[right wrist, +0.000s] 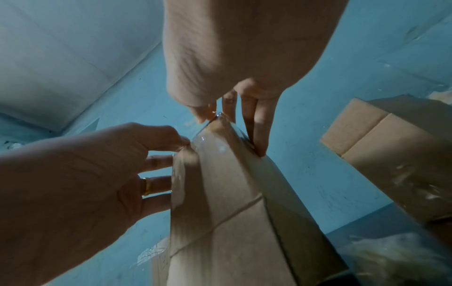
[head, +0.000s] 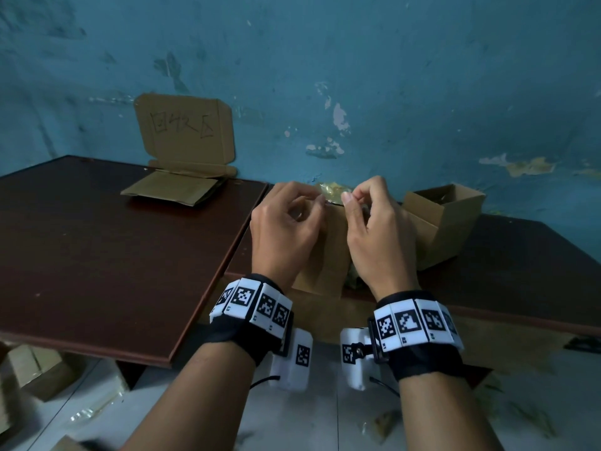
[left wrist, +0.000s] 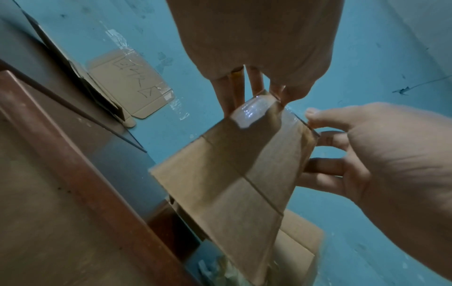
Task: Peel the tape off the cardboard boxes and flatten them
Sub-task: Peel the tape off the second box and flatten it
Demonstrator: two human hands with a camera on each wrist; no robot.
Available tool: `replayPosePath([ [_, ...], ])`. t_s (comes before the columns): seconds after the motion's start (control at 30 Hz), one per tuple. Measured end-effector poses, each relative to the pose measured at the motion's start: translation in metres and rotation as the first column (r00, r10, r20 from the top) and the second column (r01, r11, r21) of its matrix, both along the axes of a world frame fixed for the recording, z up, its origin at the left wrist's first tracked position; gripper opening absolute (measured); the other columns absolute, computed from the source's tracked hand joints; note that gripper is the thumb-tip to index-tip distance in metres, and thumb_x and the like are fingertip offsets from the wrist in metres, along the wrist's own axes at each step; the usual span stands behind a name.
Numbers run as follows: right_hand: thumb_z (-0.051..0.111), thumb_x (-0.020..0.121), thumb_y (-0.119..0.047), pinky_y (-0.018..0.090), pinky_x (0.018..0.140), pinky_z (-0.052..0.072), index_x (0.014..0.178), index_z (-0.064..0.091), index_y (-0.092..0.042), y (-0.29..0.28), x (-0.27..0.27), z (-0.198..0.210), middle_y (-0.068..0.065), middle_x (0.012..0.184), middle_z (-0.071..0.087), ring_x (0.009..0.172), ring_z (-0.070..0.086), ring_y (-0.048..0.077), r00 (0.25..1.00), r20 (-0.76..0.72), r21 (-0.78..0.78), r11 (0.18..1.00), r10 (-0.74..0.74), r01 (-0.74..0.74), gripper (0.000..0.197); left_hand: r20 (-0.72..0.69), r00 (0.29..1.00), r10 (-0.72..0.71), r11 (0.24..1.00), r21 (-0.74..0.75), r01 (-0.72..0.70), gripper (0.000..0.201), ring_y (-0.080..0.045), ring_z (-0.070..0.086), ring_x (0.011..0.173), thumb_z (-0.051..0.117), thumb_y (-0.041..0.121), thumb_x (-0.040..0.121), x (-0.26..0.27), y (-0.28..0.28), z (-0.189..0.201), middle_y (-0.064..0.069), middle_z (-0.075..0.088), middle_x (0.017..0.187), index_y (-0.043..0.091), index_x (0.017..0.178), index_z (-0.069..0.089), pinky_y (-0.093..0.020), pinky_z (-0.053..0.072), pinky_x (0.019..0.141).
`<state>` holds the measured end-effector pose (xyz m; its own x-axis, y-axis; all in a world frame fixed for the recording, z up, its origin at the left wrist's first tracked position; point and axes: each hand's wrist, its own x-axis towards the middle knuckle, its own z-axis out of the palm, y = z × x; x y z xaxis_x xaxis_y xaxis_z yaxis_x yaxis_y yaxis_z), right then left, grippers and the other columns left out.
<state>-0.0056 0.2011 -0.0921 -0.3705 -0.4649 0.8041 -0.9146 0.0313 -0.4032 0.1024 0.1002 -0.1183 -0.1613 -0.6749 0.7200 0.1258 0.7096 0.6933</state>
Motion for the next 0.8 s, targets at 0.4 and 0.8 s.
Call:
replayPosePath([
  [0.4, 0.068, 0.097, -0.044, 0.027, 0.068, 0.048, 0.108, 0.064, -0.027, 0.0051, -0.0016, 0.0048, -0.006, 0.104, 0.066, 0.088, 0.06, 0.008, 0.997, 0.047, 0.113, 0.992, 0.058, -0.063, 0.021, 0.053, 0.998, -0.018, 1.0, 0.012, 0.017, 0.005, -0.012, 0.075, 0.089, 0.076, 0.017, 0.095, 0.0021, 0.0002, -0.0004, 0.007, 0.076, 0.091, 0.014, 0.092, 0.076, -0.04, 0.064, 0.082],
  [0.8, 0.062, 0.105, -0.035, 0.029, 0.074, 0.046, 0.109, 0.063, -0.03, -0.0027, 0.0016, 0.0041, -0.007, 0.119, 0.051, 0.089, 0.051, 0.005, 0.993, 0.116, 0.198, 0.978, 0.038, -0.06, 0.007, 0.085, 0.993, -0.084, 0.994, 0.077, 0.077, 0.016, -0.004, 0.076, 0.1, 0.083, 0.02, 0.092, 0.0029, 0.0039, -0.0018, 0.009, 0.078, 0.102, 0.018, 0.103, 0.071, -0.039, 0.064, 0.09],
])
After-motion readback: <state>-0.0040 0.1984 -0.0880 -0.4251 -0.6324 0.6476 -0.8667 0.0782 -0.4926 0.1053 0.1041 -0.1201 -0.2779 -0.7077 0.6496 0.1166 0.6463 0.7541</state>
